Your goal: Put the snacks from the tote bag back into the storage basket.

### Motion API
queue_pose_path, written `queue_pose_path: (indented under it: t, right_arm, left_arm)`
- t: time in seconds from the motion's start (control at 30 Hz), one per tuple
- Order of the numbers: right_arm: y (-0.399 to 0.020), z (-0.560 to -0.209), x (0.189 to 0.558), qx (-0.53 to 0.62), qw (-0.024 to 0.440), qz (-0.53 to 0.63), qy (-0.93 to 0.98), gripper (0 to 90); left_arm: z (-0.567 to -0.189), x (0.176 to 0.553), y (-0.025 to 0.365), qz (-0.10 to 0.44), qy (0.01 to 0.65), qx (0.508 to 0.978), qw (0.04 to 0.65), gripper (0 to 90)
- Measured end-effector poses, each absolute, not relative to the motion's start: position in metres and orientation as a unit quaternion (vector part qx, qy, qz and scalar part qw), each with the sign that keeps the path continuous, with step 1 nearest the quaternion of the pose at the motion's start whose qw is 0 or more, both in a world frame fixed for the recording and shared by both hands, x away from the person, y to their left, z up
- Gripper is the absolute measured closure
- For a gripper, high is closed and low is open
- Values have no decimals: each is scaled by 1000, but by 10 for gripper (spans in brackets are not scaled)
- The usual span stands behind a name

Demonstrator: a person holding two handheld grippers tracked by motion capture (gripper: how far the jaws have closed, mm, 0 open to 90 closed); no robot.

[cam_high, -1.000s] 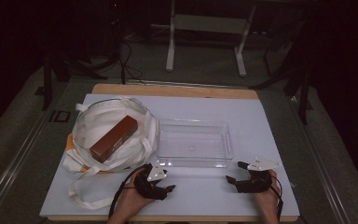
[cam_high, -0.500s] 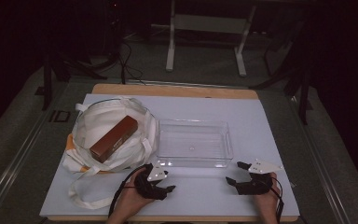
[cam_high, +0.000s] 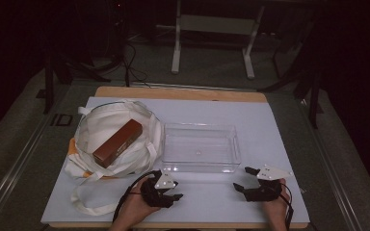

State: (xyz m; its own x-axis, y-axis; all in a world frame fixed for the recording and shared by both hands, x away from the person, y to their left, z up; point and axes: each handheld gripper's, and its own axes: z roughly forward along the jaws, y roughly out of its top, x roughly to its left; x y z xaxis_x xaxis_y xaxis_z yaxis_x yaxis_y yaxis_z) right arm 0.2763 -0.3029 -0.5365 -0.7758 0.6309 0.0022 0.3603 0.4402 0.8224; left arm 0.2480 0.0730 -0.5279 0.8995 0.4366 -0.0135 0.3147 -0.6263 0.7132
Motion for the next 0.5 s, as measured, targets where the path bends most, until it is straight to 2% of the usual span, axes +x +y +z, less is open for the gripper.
queue_pose_path:
  t: [0.5]
  right_arm:
    - [-303,-536,276,296,158,439,833,199]
  left_arm:
    - [-516,246,78,84,204,900,377,547]
